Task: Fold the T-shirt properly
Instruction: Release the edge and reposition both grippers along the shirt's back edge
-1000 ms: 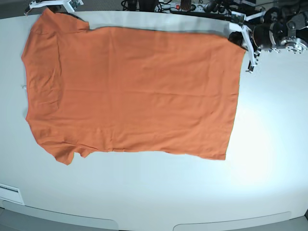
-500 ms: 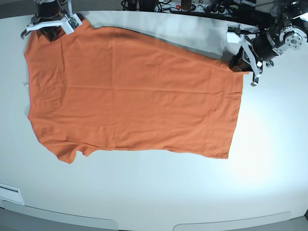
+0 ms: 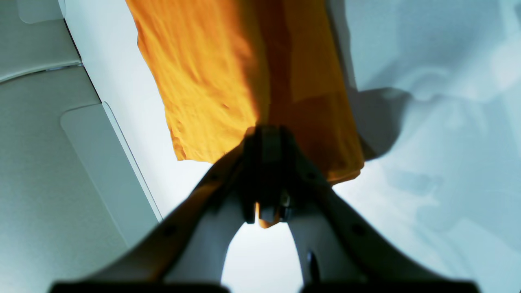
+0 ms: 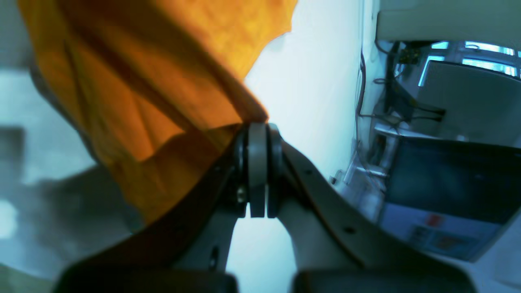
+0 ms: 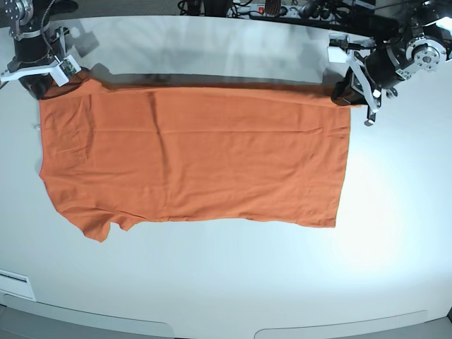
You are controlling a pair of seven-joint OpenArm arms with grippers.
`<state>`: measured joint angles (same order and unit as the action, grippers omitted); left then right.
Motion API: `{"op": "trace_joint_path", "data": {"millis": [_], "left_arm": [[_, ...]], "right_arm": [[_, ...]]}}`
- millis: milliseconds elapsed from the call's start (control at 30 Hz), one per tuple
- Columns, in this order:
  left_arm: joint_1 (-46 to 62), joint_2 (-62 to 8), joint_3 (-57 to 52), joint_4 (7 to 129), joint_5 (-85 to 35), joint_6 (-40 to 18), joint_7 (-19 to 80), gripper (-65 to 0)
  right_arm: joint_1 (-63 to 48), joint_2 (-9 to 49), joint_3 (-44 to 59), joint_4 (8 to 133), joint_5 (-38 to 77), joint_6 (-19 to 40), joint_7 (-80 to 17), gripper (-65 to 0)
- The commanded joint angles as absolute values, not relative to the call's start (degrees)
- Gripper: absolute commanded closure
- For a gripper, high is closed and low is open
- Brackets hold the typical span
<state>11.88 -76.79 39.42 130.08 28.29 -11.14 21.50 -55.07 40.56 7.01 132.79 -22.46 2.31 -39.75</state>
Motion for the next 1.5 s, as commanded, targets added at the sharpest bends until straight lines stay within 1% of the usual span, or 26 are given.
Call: {"op": "trace_joint_path", "data": {"millis": [0,67,200,433,533,633,700,800,833,1000,1033,1133,1167,1300,1467], "left_arm": [[11.38,-77.73,38.94,130.72,29.78,-10.37,21.52,0.0],[11.4,-77.45,38.94,130.69,31.22,-9.74,21.52,0.0],[11.38,-75.94,38.92,129.78,32.95,-5.34,22.61,0.0],[10.37,-75.4,38.87,126.89,34.92,-5.34,21.34,0.0],[7.73,-75.4,38.87,124.84,34.89,-5.52,19.35,0.0],[4.78,-75.4,38.87,123.22,33.12,-5.56,16.08,0.0],[3.38,-75.4,38.89,122.76,29.91,-6.94,13.34,0.0],[1.96,-75.37,38.89,122.61,27.7,-12.16,9.98,0.0],[1.74,-75.35,38.89,122.61,27.51,-12.93,9.85,0.0],[1.74,-75.18,38.89,122.41,27.51,-12.82,10.04,0.0],[1.74,-75.07,38.89,122.06,27.27,-11.99,10.11,0.0],[1.74,-73.76,38.89,120.31,23.88,-5.19,12.69,0.0],[1.72,-73.21,38.89,119.81,23.42,-3.81,13.37,0.0],[1.72,-71.88,38.89,118.74,23.49,-3.33,13.26,0.0],[1.61,-70.39,38.89,117.32,24.05,-3.38,13.23,0.0]], "right_arm": [[-55.4,41.12,8.32,133.84,-21.58,2.42,-38.63,0.0],[-55.37,41.1,9.02,133.84,-17.91,3.9,-37.41,0.0],[-55.22,41.04,9.02,133.84,-13.41,6.15,-35.44,0.0],[-50.41,40.95,8.99,133.82,-8.05,7.62,-35.27,0.0],[-48.38,40.95,8.99,133.78,-4.38,10.48,-35.07,0.0],[-47.59,40.93,8.99,133.71,-2.74,10.61,-34.81,0.0],[-47.59,40.93,8.99,133.71,-2.72,10.52,-33.69,0.0],[-47.59,40.93,8.99,133.71,-2.46,10.55,-33.17,0.0],[-47.59,40.93,8.99,133.67,-1.98,10.55,-33.15,0.0],[-46.61,40.62,8.99,132.33,-0.16,10.44,-31.73,0.0],[-45.76,40.62,8.99,131.61,1.02,10.46,-31.77,0.0],[-43.33,40.18,8.99,129.1,1.76,10.61,-31.7,0.0],[-42.65,39.83,8.99,128.31,1.76,10.76,-31.68,0.0],[-40.07,39.68,8.99,126.34,5.78,14.46,-31.68,0.0],[-38.09,39.68,8.99,126.1,6.0,14.79,-31.62,0.0]]}}
